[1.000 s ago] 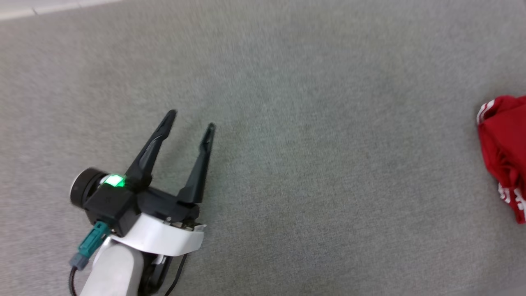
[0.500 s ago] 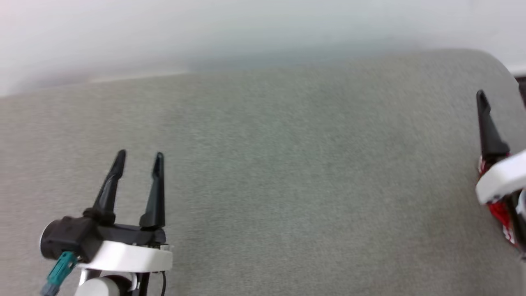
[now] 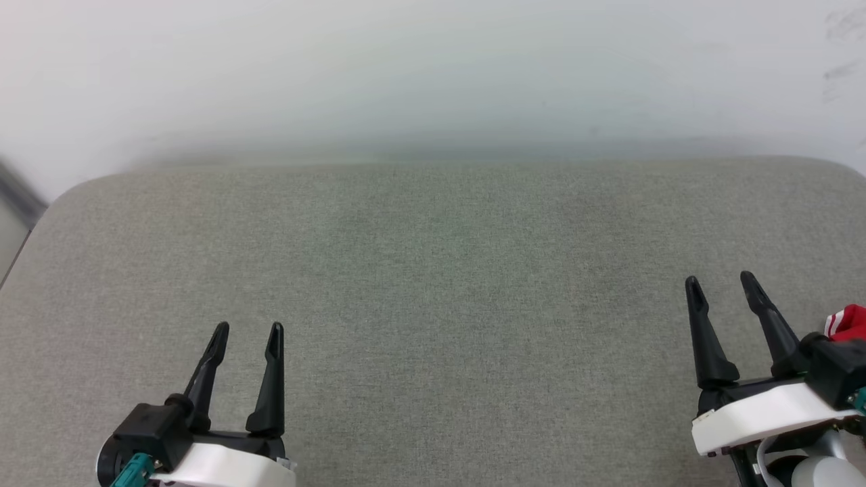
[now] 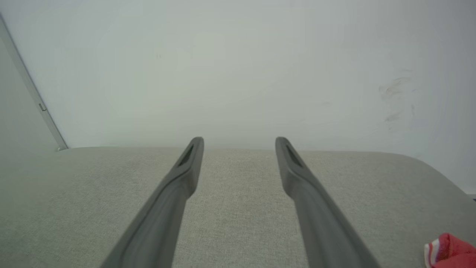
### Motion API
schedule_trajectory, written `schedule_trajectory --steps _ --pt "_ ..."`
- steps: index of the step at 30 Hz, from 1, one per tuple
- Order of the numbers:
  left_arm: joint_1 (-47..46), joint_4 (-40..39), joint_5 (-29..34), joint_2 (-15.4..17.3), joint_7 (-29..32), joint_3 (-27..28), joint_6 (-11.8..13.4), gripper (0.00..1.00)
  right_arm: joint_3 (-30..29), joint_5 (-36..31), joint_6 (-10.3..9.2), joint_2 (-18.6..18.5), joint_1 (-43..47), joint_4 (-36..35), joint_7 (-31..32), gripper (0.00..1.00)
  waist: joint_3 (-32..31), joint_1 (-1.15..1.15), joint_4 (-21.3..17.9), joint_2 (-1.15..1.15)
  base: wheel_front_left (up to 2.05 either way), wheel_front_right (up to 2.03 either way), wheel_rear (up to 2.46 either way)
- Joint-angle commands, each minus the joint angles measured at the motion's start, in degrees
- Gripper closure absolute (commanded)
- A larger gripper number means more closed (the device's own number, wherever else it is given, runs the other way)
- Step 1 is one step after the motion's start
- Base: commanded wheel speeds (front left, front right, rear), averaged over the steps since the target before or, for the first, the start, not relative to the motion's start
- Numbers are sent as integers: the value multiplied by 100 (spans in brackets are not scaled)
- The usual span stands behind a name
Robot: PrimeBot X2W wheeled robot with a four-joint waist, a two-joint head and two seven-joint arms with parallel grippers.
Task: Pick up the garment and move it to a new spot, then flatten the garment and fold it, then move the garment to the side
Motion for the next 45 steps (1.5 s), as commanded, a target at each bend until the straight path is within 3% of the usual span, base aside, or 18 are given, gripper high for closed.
schedule_trajectory --steps 1,25,26,45 --pt "69 77 -3 24 -12 -23 -8 0 8 75 -3 48 91 108 -140 0 -70 1 27 0 0 0 0" --pt "175 41 -146 67 -12 -87 -10 0 72 -269 -3 195 9 589 -586 0 -186 1 -60 0 0 0 0" --pt "165 50 -114 76 0 -86 0 100 71 -286 -1 206 70 581 -561 100 -186 1 -61 0 0 0 0" --pt "-1 464 -1773 53 373 -23 4 100 -51 1456 -1 234 34 936 -197 100 -178 2 -69 0 0 0 0"
